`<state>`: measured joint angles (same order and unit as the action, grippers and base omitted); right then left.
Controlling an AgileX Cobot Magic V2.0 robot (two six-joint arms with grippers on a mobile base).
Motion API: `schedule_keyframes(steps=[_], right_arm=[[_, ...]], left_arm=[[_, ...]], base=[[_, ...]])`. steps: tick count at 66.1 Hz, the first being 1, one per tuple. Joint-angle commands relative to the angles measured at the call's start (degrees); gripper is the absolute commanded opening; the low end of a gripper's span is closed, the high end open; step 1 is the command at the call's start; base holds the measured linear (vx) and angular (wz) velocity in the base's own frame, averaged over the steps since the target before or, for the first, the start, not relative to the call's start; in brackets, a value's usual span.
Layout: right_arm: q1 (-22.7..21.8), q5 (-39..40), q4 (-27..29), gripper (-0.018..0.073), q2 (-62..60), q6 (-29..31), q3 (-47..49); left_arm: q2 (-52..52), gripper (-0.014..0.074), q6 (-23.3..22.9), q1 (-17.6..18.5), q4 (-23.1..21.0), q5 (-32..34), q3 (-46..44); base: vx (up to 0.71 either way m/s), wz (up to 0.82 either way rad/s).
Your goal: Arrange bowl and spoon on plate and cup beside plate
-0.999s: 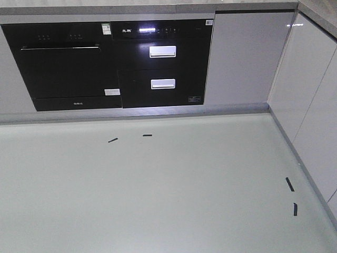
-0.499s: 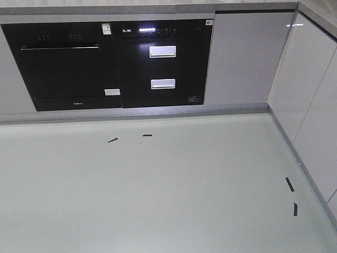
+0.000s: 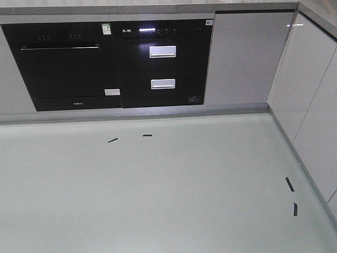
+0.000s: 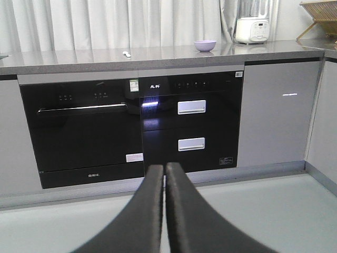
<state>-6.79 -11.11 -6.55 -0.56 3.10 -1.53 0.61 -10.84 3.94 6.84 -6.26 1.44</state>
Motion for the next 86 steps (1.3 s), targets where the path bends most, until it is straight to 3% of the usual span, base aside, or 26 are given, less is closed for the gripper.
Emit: schedule_keyframes(steps=[1,86], right_arm=[[-0.2,4.4,-0.2,-0.0006,-0.7,0.4,-1.0],[-0.2,4.2,-0.2,-0.0006,-0.7,0.4,-1.0]], left_arm=[[1.0,-0.0006,-0.5,0.0,0.0,4.1,1.7],[1.0,-0.0006,-0.5,0.0,0.0,4.1,1.7]], base=[[0.0,0.0],[0.04,-0.01]])
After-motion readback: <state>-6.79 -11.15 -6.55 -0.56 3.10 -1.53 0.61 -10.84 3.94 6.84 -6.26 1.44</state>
